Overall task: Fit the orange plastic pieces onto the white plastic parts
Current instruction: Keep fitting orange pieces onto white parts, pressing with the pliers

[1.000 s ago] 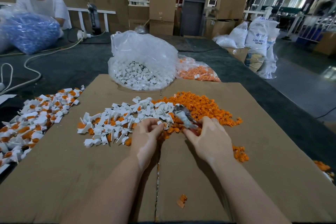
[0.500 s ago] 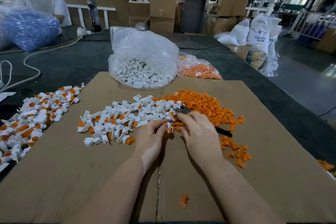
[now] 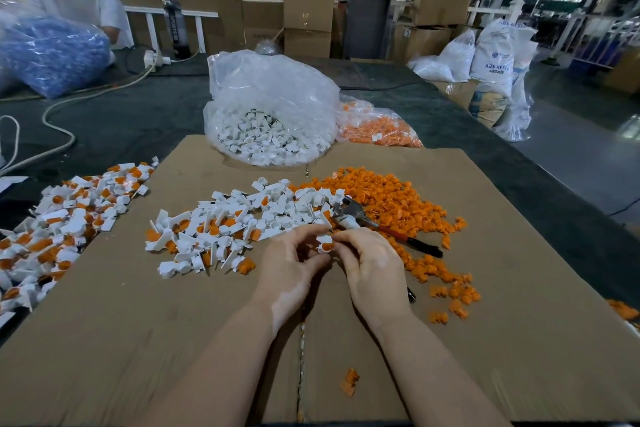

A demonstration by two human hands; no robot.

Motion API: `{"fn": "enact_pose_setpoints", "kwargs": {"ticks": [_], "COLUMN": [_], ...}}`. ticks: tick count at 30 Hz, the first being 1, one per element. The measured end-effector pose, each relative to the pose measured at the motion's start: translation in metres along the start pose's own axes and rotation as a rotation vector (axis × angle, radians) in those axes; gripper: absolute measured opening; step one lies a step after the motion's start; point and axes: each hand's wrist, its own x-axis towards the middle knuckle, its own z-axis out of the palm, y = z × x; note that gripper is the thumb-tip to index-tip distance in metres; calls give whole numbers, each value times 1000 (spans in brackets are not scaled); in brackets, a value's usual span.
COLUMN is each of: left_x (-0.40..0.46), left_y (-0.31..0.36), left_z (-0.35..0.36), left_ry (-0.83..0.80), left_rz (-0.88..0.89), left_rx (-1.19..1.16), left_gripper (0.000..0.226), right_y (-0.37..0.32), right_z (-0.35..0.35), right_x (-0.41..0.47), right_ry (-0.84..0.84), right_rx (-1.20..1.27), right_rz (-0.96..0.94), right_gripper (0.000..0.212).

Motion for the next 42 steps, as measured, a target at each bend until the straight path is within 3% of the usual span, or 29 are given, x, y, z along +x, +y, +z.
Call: {"fn": "enact_pose_setpoints", "kwargs": {"ticks": [9, 31, 37, 42], "left_x": [-1, -3, -1, 0], "left_y": [-2, -2, -3, -5], "left_z": [2, 5, 3, 3], "left_ry": [-3, 12, 30, 25], "left_rz": [41, 143, 76, 45], "left_rx": [137, 381, 282, 258], "left_gripper": [30, 30, 28, 29], "right_y": [-3, -6, -2, -1], "right_z": [-3, -2, -3, -3], "right_x": [-1, -3, -2, -1], "right_ry": [-26, -2, -15, -71], "right_rx": [-19, -182, -35, 35], "right_rz": [-46, -66, 8, 22], "right_gripper": [3, 18, 3, 6]}}
